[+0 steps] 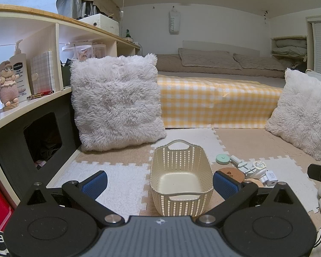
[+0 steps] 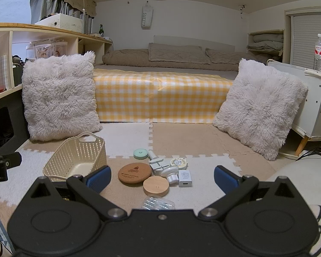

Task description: Organize rigid objects

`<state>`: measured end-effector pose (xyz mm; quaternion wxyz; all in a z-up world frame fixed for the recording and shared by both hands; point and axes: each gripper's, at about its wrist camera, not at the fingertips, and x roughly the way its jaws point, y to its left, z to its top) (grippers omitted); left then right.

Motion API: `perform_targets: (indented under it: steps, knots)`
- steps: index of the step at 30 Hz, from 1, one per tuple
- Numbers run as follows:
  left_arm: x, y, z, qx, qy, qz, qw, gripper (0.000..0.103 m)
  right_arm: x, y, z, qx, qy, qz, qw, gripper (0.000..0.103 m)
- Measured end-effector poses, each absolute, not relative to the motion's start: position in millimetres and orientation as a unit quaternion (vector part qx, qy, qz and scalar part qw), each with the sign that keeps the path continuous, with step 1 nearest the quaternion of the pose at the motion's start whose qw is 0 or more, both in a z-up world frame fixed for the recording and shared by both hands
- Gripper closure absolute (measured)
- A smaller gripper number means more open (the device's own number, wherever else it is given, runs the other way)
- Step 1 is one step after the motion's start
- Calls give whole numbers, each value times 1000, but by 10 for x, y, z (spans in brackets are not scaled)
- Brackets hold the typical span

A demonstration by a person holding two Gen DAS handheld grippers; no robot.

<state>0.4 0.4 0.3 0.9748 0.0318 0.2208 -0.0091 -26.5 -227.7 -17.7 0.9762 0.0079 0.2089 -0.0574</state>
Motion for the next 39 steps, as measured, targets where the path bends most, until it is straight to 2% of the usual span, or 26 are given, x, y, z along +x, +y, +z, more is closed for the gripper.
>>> perform_targets:
  steps: [39]
  knots:
    - [10,5,-29,32,222,-9,974,0,-260,-2277,-183,8,210,-57,976,0]
